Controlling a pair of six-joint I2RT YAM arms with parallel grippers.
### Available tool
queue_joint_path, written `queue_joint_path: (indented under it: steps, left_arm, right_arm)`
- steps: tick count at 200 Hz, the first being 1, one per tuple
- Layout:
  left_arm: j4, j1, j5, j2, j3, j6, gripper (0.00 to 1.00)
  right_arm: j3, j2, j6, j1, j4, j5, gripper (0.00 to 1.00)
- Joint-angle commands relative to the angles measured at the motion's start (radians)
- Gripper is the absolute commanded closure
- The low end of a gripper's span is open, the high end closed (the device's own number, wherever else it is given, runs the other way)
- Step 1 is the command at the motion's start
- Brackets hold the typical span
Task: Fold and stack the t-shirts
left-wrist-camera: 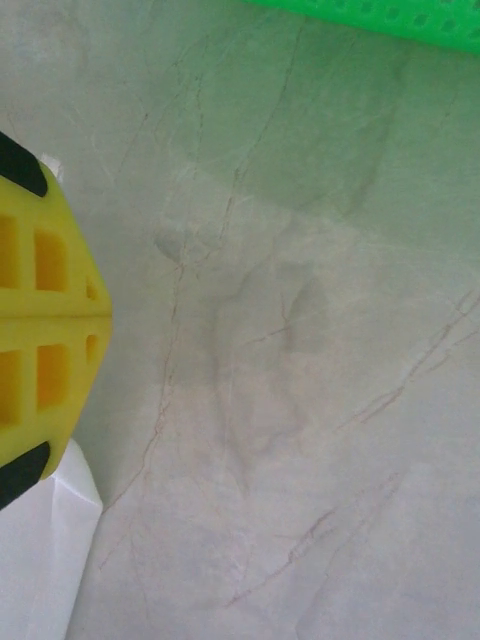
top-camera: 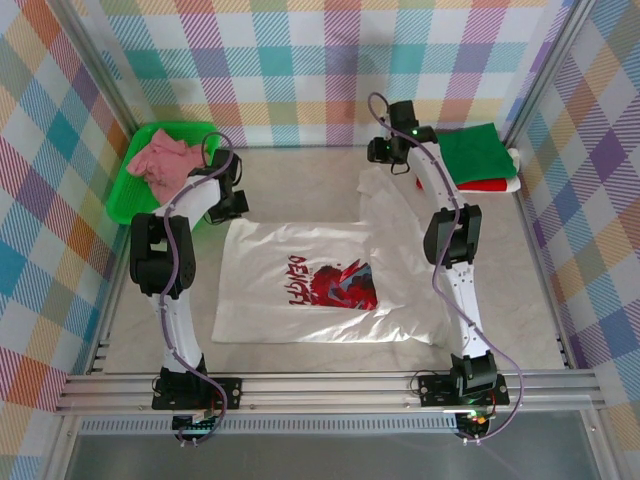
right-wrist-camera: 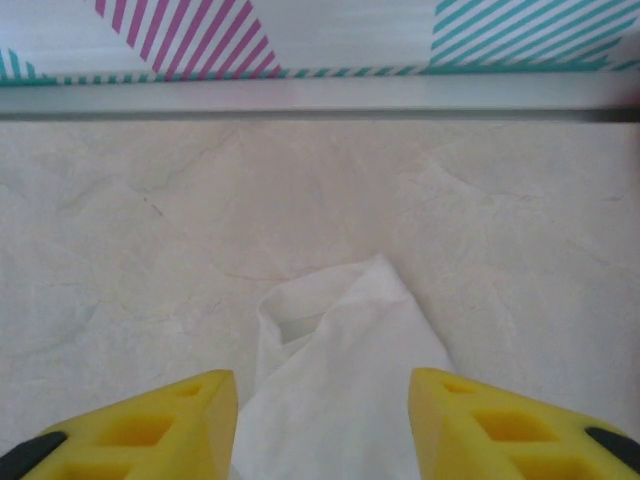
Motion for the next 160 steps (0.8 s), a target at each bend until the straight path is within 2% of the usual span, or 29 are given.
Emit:
queue_joint_path:
  steps: [1, 45, 92, 124, 149, 160]
  left_arm:
    - [0.006, 0.01, 0.015, -0.032, -0.019, -0.012, 1.0]
    - [0.013, 0.01, 0.017, -0.027, -0.018, -0.01, 1.0]
    - [0.018, 0.01, 0.031, -0.007, -0.02, -0.013, 1.0]
    - [0.022, 0.01, 0.031, -0.004, -0.019, -0.013, 1.0]
    - [0.023, 0.01, 0.035, 0.001, -0.017, -0.015, 1.0]
    - [0.024, 0.01, 0.04, 0.001, -0.017, -0.019, 1.0]
  right_arm:
    - [-0.032, -0.02, -0.085, 0.069, -0.05, 0.081, 0.49]
    - [0.068, 0.084, -0.176, 0.112, -0.075, 0.225, 0.47]
    - [0.063, 0.14, -0.228, 0.134, -0.058, 0.274, 0.39]
    - [0.064, 0.172, -0.232, 0.137, -0.052, 0.291, 0.38]
    - [0.067, 0.184, -0.232, 0.138, -0.039, 0.293, 0.44]
    - [0.068, 0.185, -0.231, 0.137, -0.034, 0.293, 0.5]
